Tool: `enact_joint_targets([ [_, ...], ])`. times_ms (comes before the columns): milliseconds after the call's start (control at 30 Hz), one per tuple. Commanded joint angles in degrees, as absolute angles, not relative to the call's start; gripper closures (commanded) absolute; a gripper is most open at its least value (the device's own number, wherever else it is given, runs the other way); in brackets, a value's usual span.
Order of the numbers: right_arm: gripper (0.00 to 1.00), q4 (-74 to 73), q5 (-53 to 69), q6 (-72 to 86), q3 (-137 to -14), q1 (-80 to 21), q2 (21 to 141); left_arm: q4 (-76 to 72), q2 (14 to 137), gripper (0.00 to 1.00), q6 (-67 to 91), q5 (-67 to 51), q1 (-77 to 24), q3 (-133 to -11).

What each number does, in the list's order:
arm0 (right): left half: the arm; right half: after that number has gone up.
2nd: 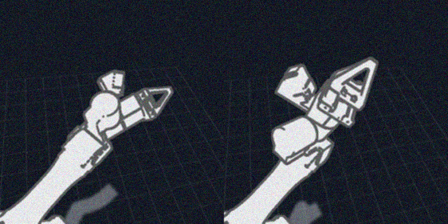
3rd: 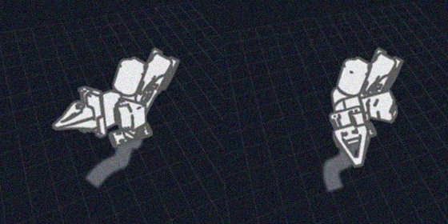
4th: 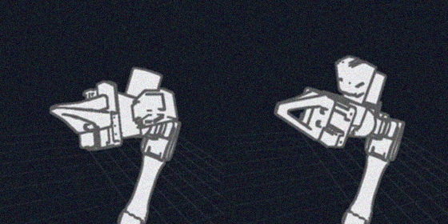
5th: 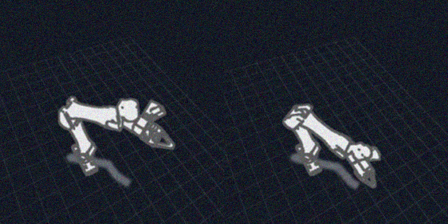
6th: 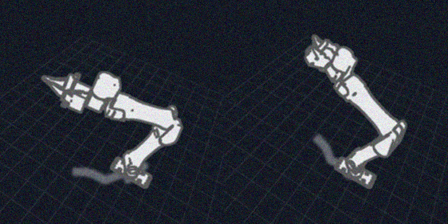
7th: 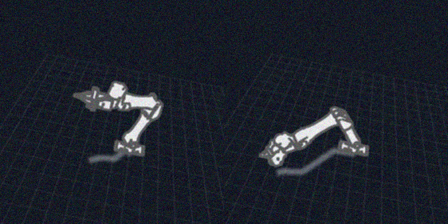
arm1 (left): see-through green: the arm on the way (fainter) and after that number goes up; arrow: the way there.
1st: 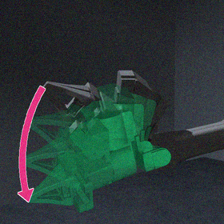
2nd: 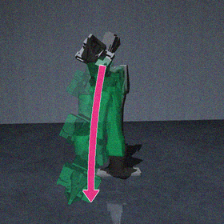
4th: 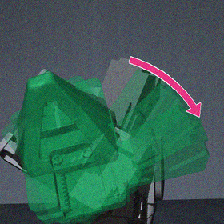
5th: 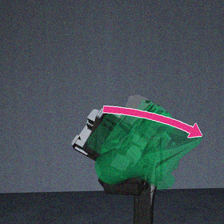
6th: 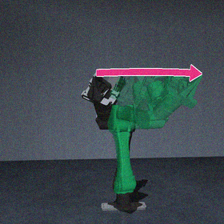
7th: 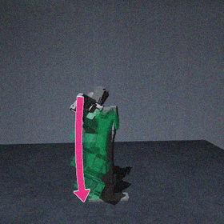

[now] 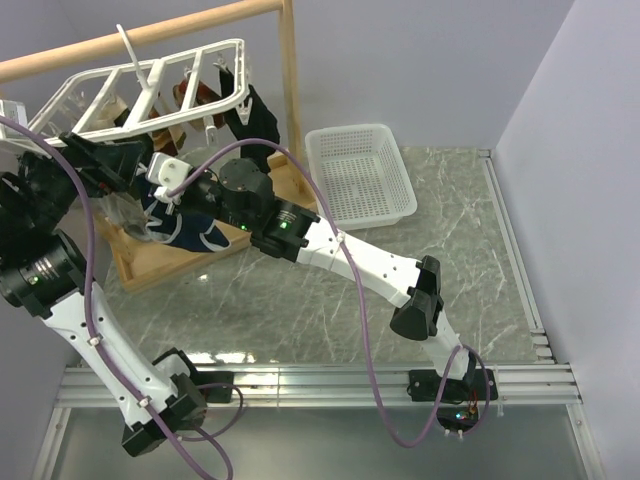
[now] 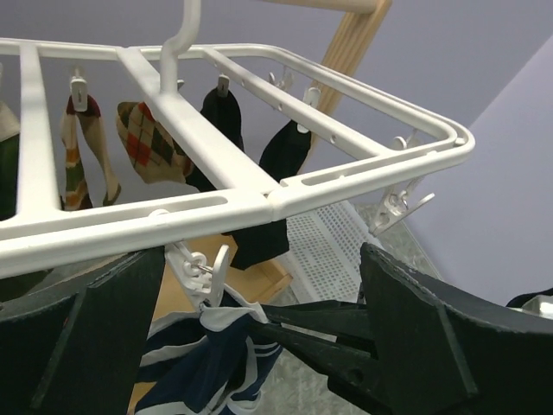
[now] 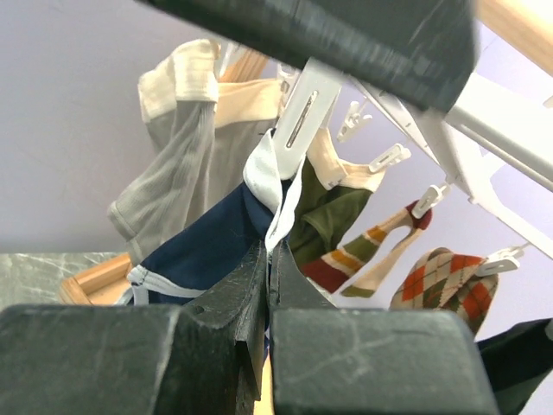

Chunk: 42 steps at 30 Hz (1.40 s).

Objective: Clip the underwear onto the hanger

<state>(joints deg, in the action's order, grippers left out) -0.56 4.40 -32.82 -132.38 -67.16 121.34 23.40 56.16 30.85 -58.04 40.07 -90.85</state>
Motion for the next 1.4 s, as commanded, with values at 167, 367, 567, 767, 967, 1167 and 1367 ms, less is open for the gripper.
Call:
enact_joint_targets([
  [167, 0.9, 2.5, 4.8, -31.8, -128.9, -67.8, 118.5, 35.9, 55.6, 0.01, 28.9, -55.5, 40.6, -95.5],
  [367, 0.57, 3.1, 4.0, -30.9, -126.2, -67.9, 116.6, 38.2, 55.3, 0.01, 30.4, -57.1, 40.6, -92.6],
  [567, 0.45, 1.9, 3.7, -30.7, -121.1, -67.8, 111.9, 33.0, 54.5, 0.01, 33.6, -54.9, 40.6, -90.4],
  [767, 0.38, -2.2, 4.0, -28.4, -115.7, -66.0, 105.4, 26.7, 56.9, 0.01, 35.9, -49.9, 41.0, -90.8],
  [967, 0.33, -8.7, 7.3, -22.2, -112.2, -60.7, 99.1, 20.8, 59.3, 0.01, 38.0, -49.3, 44.1, -92.9],
  [1167, 0.36, -13.4, 17.7, -14.9, -109.9, -52.9, 93.8, 18.0, 60.4, 0.05, 41.3, -56.6, 50.0, -92.9],
  [1367, 0.37, -12.5, 25.6, -10.5, -110.5, -47.8, 94.6, 16.3, 57.8, 0.06, 43.2, -61.2, 52.3, -88.7],
])
